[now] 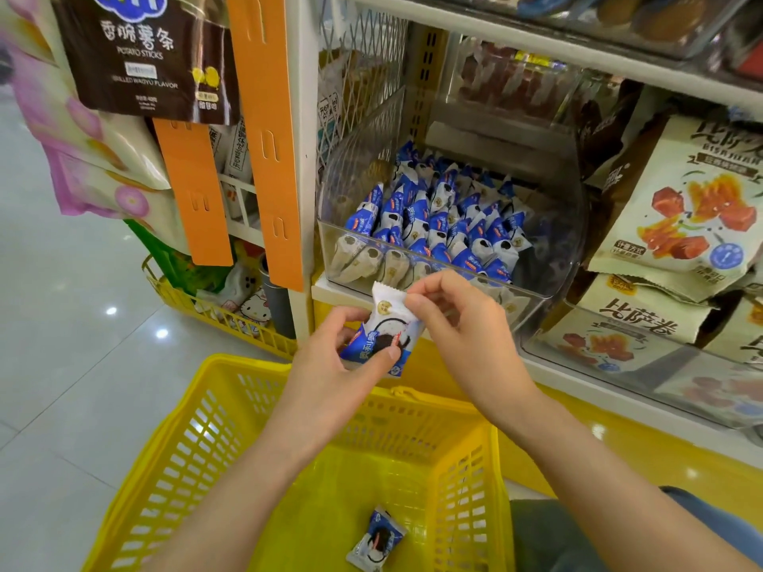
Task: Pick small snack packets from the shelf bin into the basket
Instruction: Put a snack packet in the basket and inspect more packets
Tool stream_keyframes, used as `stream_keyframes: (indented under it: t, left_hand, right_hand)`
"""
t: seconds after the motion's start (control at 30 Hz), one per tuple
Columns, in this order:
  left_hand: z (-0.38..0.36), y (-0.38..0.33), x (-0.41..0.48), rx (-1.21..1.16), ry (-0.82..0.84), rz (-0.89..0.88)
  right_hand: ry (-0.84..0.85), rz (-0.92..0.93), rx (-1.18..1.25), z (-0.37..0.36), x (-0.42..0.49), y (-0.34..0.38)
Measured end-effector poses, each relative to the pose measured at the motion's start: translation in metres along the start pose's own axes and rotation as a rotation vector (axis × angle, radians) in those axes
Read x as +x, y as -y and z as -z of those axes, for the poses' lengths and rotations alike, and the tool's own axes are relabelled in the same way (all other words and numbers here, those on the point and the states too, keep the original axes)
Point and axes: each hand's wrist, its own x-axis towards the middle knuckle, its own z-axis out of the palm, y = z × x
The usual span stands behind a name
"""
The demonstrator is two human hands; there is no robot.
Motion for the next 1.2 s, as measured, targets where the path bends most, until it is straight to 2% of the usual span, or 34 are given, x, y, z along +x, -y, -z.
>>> stream_keyframes:
  t: [0.13, 0.3, 0.6, 0.8, 0.97, 1.07, 1.2]
  left_hand:
    - [0.004, -0.011, 0.001, -0.188, 0.014, 0.019]
    - [0.008, -0.017, 0.004, -0.382, 0.001, 0.116]
    - [0.012, -0.025, 0.021, -0.415, -0.037, 0.141]
    - [0.028, -0.036, 0.043, -0.391, -0.069, 0.074]
    - [0.036, -0.041, 0.055, -0.444, -0.082, 0.049]
    - [0.038, -0.04, 0.058, -0.46, -0.068, 0.047]
    - [0.042, -0.039, 0.062, -0.467, -0.045, 0.052]
  right_hand:
    - [0.045, -0.149, 0.267, 0.004, 0.008, 0.009]
    - [0.228, -0.24, 0.325, -0.003, 0.011, 0.013]
    - [0.165, -0.234, 0.367, -0.011, 0.018, 0.014]
    - [0.075, -0.138, 0.247, 0.002, 0.051, 0.021]
    - [-0.144, -0.027, -0.048, 0.013, 0.133, 0.014]
    - [-0.099, -0.102, -0.331, 0.006, 0.181, -0.001]
    - [0.076, -0.24, -0.629, -0.008, 0.212, -0.022]
